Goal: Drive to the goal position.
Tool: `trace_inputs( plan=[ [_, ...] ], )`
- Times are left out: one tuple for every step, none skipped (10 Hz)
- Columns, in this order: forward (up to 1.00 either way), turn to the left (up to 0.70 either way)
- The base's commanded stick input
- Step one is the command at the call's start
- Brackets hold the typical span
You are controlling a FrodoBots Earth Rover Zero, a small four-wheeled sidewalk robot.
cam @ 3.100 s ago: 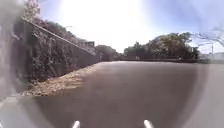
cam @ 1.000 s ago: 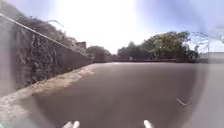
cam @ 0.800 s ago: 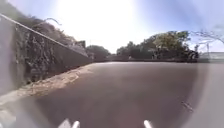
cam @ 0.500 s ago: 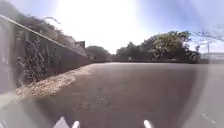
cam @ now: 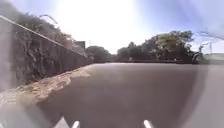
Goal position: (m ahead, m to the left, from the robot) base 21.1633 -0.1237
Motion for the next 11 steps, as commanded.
trace_inputs(
  plan=[
    [1.0, -0.01],
    [1.0, -0.02],
    [1.0, -0.03],
    [1.0, 0.0],
    [1.0, 0.0],
    [1.0, 0.0],
    [1.0, 0.0],
    [1.0, 0.0],
    [1.0, 0.0],
    [1.0, 0.0],
    [1.0, 0.0]
  ],
)
